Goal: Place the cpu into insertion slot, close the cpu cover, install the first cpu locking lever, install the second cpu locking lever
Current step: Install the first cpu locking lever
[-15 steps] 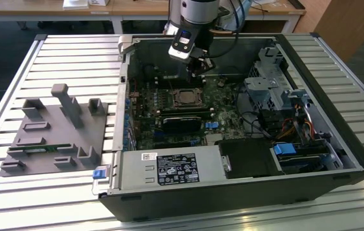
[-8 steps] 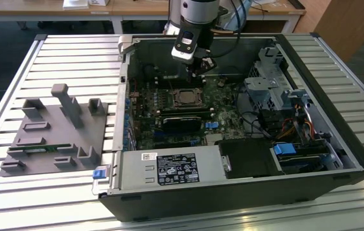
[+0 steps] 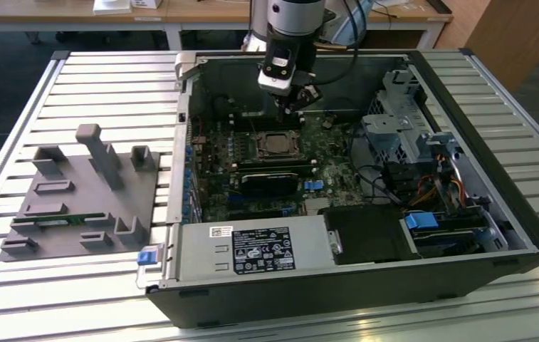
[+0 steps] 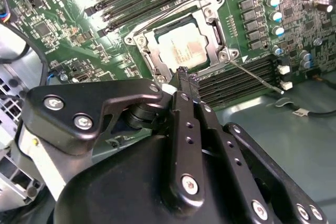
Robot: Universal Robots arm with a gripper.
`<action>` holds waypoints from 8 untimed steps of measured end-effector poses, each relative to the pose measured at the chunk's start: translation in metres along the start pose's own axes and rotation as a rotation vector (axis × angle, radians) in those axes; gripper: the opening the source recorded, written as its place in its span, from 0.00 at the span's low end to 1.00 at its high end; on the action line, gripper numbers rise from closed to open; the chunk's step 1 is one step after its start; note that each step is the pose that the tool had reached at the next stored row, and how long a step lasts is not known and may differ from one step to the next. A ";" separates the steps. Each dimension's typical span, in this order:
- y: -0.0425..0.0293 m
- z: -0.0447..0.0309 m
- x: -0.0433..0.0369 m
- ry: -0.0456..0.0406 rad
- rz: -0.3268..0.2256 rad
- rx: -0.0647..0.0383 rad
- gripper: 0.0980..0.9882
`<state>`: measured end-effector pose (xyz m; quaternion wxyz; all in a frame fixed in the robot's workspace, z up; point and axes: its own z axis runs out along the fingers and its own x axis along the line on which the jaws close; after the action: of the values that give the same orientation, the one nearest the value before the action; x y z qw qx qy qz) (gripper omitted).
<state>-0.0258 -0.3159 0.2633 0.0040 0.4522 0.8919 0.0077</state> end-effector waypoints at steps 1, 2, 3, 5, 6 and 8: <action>0.0000 0.0000 0.0000 0.0002 -0.009 0.000 0.01; 0.0000 0.0000 0.0000 0.0003 -0.017 0.000 0.01; 0.0000 0.0000 0.0000 0.0005 -0.026 0.000 0.01; 0.0000 0.0000 0.0000 0.0008 -0.043 0.000 0.01; 0.0000 0.0000 0.0000 0.0009 -0.051 0.000 0.01; 0.0000 0.0000 0.0000 0.0012 -0.066 0.000 0.01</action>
<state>-0.0258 -0.3159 0.2632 0.0037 0.4227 0.9062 0.0079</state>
